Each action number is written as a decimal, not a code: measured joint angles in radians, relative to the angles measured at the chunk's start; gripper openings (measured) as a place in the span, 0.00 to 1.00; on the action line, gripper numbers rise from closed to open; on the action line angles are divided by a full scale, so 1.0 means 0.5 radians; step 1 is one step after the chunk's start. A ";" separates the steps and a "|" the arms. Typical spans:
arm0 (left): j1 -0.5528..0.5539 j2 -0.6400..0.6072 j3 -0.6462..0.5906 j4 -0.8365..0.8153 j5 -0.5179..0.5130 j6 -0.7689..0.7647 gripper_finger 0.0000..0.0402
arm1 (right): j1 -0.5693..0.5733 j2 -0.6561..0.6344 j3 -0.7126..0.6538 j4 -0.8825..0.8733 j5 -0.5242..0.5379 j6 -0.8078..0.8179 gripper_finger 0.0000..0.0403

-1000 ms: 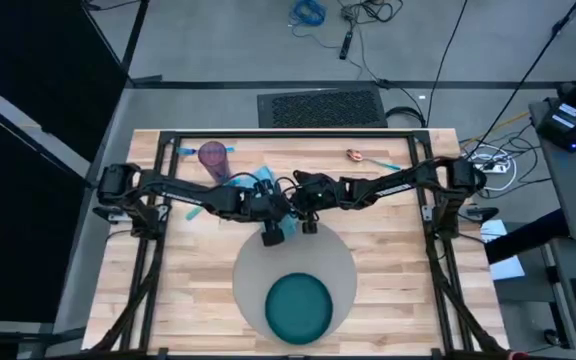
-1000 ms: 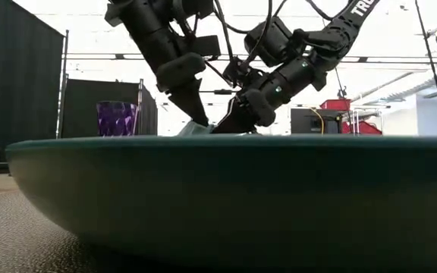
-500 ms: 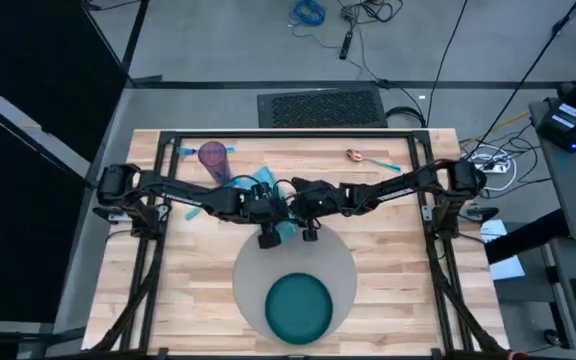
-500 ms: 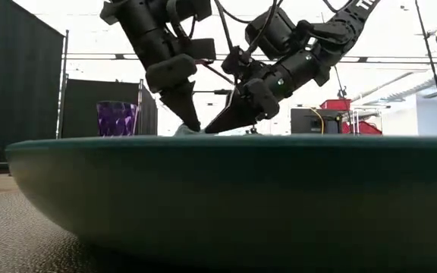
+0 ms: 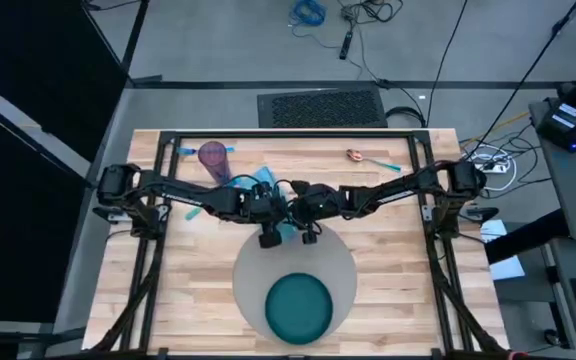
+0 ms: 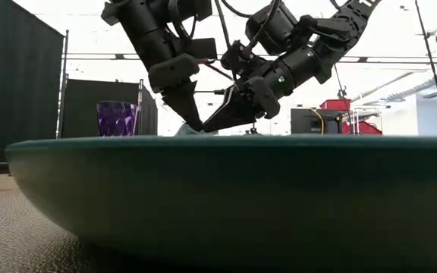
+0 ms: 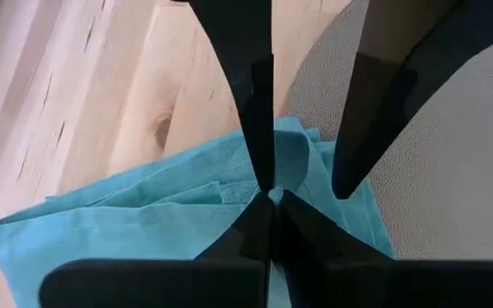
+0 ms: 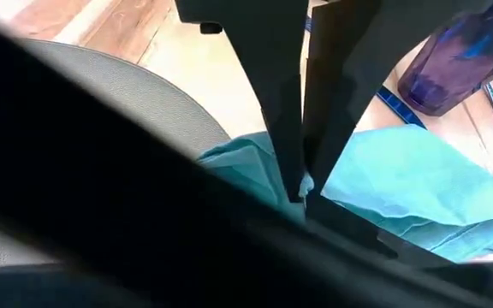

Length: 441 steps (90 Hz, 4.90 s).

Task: Set table place
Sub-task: Fold the blue napkin

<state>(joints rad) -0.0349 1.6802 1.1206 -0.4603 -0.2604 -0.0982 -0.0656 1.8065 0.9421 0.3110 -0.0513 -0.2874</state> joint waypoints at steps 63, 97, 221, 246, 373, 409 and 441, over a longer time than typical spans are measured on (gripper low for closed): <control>-0.014 0.002 0.000 0.003 0.002 0.013 0.00 | -0.109 0.056 0.002 -0.019 -0.051 0.019 0.01; -0.052 -0.218 0.005 -0.201 -0.296 -0.027 0.00 | -0.081 -0.278 0.001 -0.606 0.400 0.033 0.00; -0.311 -1.492 0.003 -1.077 -1.142 -0.469 0.00 | -0.117 -1.824 0.613 -2.851 1.883 0.812 0.00; -0.309 -1.467 0.003 -1.108 -1.142 -0.475 0.00 | -0.349 -1.797 0.613 -2.992 1.872 1.065 0.00; -0.311 -1.171 -0.087 -1.382 -0.733 -0.841 0.00 | 0.532 -1.349 -0.832 -1.325 -0.319 2.534 0.50; -0.313 -0.922 -0.088 -1.463 -0.317 -0.928 0.00 | 0.053 -1.283 -0.282 -1.460 -0.315 1.707 0.77; -0.332 -0.601 -0.088 -1.485 0.216 -0.952 0.00 | -0.384 -0.470 -0.248 -0.485 -0.959 1.412 0.71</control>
<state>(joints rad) -0.2008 1.3795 1.0767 -1.2026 -0.1526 -0.5743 -0.2578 1.5716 0.8181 0.0687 -0.5310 0.4186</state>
